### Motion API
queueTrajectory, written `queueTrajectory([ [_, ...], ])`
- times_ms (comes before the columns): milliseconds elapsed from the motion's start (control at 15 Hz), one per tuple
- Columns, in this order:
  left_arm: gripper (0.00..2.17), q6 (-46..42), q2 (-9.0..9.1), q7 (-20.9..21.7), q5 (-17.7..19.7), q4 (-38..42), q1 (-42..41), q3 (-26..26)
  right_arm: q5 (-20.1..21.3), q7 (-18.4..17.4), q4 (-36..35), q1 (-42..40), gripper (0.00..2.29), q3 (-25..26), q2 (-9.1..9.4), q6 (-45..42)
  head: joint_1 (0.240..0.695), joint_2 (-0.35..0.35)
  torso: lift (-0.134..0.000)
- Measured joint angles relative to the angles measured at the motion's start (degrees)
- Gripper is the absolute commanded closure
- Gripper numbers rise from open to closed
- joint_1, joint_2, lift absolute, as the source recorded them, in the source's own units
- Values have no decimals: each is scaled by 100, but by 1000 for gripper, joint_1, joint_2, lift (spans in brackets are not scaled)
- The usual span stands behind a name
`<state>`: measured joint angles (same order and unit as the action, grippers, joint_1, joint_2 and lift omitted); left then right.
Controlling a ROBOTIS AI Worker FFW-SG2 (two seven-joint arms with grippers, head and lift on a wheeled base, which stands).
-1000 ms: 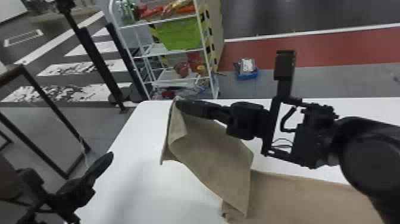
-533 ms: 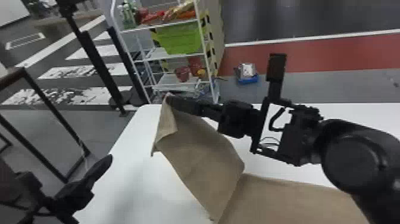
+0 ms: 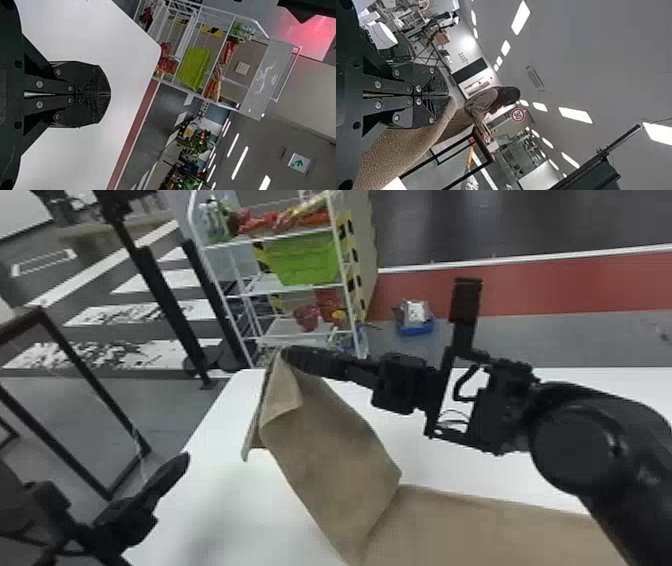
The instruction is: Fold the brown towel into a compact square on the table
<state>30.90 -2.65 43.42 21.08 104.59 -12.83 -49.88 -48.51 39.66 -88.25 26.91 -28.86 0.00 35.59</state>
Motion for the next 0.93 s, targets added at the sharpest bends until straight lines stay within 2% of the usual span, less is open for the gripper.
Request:
queueTrajectory([
  [267, 1605, 0, 48, -4, -16, -1, -1, 35, -4, 457, 719, 501, 1399, -62, 0, -220, 611, 350, -124],
  [467, 1605, -28, 54, -30, -20, -31, -1, 57, 14, 632, 803, 631, 1399, -209, 0, -218, 611, 350, -124],
  [667, 1605, -52, 52, -50, -35, -44, 9, 105, 142, 954, 803, 674, 1399, -302, 0, -22, 617, 350, -124],
  [933, 1605, -53, 41, -107, -157, -49, 59, 236, 452, 1631, 1011, 855, 1399, -304, 0, 267, 631, 350, -124],
])
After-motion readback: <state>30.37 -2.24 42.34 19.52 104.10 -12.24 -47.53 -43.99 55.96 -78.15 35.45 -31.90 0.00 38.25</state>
